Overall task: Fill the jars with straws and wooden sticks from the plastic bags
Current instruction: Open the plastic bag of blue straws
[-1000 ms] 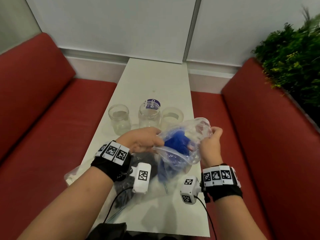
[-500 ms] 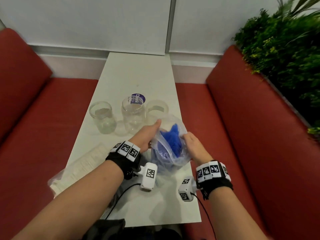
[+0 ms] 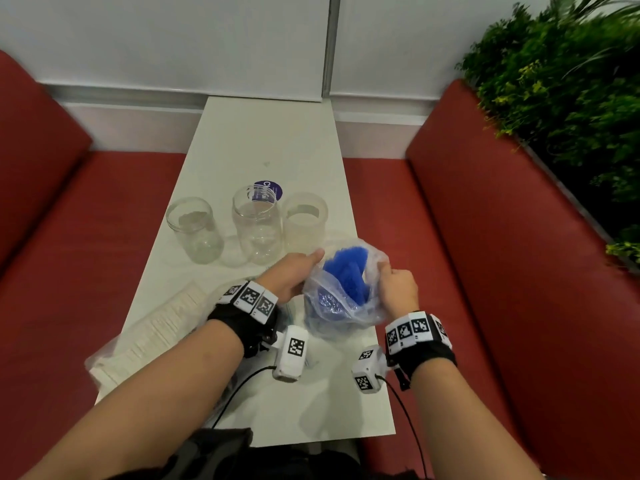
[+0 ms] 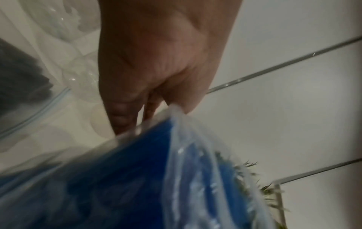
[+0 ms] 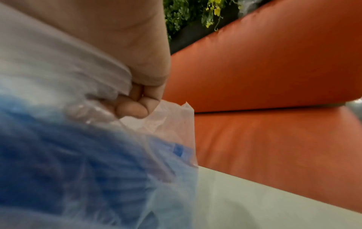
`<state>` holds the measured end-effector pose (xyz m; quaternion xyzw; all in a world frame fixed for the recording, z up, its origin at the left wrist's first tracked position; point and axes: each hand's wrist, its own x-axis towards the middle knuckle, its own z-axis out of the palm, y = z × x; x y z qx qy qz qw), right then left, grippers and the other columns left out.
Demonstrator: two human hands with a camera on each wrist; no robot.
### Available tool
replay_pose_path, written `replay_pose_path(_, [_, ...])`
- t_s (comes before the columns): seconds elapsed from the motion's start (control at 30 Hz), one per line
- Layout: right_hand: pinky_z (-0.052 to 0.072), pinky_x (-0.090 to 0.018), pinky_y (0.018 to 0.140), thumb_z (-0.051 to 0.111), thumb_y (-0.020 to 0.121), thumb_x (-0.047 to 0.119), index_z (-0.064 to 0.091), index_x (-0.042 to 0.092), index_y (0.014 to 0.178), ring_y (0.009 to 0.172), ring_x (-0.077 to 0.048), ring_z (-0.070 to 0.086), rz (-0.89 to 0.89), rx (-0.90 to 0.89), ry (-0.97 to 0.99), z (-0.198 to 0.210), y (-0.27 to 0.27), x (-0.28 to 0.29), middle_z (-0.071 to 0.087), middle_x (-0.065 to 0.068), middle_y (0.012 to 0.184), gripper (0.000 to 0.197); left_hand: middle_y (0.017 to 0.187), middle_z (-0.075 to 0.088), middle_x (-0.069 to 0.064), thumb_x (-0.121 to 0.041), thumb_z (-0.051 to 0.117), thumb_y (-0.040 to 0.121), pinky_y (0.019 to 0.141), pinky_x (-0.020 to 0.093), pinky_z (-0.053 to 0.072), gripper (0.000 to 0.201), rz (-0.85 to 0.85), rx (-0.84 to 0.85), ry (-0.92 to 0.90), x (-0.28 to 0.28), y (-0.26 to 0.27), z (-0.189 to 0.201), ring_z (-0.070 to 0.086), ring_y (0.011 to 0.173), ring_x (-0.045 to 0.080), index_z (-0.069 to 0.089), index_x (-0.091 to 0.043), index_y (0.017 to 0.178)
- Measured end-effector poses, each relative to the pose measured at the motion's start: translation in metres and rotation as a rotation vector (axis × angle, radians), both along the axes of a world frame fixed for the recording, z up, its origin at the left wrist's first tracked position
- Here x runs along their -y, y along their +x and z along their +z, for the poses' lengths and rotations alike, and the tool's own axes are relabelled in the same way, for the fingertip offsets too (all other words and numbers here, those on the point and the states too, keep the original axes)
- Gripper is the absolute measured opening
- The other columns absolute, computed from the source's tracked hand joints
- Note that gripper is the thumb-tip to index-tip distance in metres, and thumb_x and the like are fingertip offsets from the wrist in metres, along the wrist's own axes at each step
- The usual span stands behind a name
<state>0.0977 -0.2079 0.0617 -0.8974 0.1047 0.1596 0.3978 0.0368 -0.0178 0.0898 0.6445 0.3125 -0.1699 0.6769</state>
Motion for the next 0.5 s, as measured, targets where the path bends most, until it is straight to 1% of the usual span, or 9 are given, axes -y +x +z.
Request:
replay_pose_path(0.1, [0.040,-0.053,0.107,0.032,0.105,0.051,0.063,0.012,0.086,0.097,-0.034,0.060,0.016,-0.063,-0.111,-0.004,-0.006,-0.003,0.068,-0.014,0.102,0.053,0.111,0.066,0.019,-0.084,0.036,0.081,0.085,0.051,0.057,0.086,-0.359,-0.165,0.174,-0.009,-0.012,0.022,0.071,0.090,0.040,0.061,-0.010,0.118])
replay_pose_path(0.17, [0.039,-0.053,0.109,0.031,0.107,0.044,0.065,0.003,0.111,0.111,-0.037,0.061,0.037,-0.107,-0.149,-0.002,-0.009,-0.007,0.066,-0.021,0.119,0.053,0.105,0.068,0.018,-0.087,0.040,0.074,0.077,0.044,0.061,0.088,-0.493,-0.231,0.044,-0.009,-0.018,0.033,0.072,0.086,0.041,0.061,-0.013,0.116])
replay_pose_path(0.2, [0.038,-0.053,0.110,0.031,0.107,0.041,0.063,0.003,0.118,0.115,-0.038,0.060,0.064,-0.106,-0.163,0.001,-0.009,-0.009,0.065,-0.022,0.124,0.051,0.098,0.071,0.016,-0.080,0.048,0.078,0.071,0.037,0.062,0.079,-0.509,-0.229,-0.055,-0.008,-0.020,0.036,0.072,0.087,0.040,0.062,-0.011,0.113])
replay_pose_path(0.27, [0.035,-0.058,0.110,0.028,0.103,0.033,0.052,0.016,0.131,0.117,-0.040,0.057,0.164,-0.080,-0.169,0.008,-0.009,-0.011,0.061,-0.019,0.128,0.040,0.096,0.074,0.020,-0.050,0.067,0.086,0.069,0.026,0.061,0.059,-0.484,-0.202,-0.166,-0.009,-0.021,0.039,0.071,0.095,0.037,0.063,0.002,0.113])
replay_pose_path(0.37, [0.039,-0.061,0.106,0.029,0.098,0.024,0.029,0.046,0.145,0.117,-0.039,0.054,0.357,0.025,-0.259,0.011,-0.014,-0.013,0.052,-0.009,0.131,0.052,0.114,0.067,0.028,-0.007,0.068,0.089,0.087,0.031,0.058,0.041,-0.461,-0.143,-0.185,-0.018,-0.025,0.033,0.066,0.109,0.038,0.056,0.019,0.118])
replay_pose_path(0.4, [0.042,-0.058,0.104,0.032,0.098,0.016,0.033,0.045,0.146,0.118,-0.037,0.053,0.386,0.100,-0.261,0.010,-0.014,-0.013,0.050,-0.006,0.132,0.056,0.119,0.064,0.029,0.000,0.064,0.089,0.092,0.035,0.056,0.039,-0.456,-0.125,-0.206,-0.020,-0.027,0.032,0.064,0.112,0.038,0.053,0.021,0.120])
replay_pose_path(0.43, [0.047,-0.052,0.099,0.035,0.096,0.006,0.049,0.036,0.139,0.114,-0.034,0.055,0.386,0.162,-0.183,0.007,-0.014,-0.014,0.054,-0.004,0.127,0.055,0.121,0.063,0.030,0.005,0.060,0.089,0.096,0.038,0.054,0.038,-0.452,-0.106,-0.230,-0.022,-0.028,0.032,0.063,0.114,0.038,0.051,0.022,0.122])
replay_pose_path(0.47, [0.052,-0.042,0.088,0.037,0.091,-0.003,0.065,0.025,0.118,0.104,-0.031,0.058,0.353,0.184,-0.038,0.003,-0.012,-0.013,0.061,-0.005,0.113,0.048,0.123,0.062,0.029,0.007,0.059,0.088,0.097,0.040,0.053,0.038,-0.454,-0.080,-0.258,-0.023,-0.029,0.032,0.063,0.115,0.037,0.051,0.021,0.123])
replay_pose_path(0.5, [0.052,-0.035,0.075,0.040,0.087,-0.007,0.069,0.016,0.093,0.091,-0.029,0.060,0.278,0.173,0.115,-0.001,-0.011,-0.012,0.065,-0.005,0.094,0.038,0.123,0.063,0.027,0.009,0.059,0.088,0.097,0.040,0.053,0.038,-0.456,-0.046,-0.286,-0.025,-0.030,0.033,0.063,0.115,0.035,0.052,0.020,0.123])
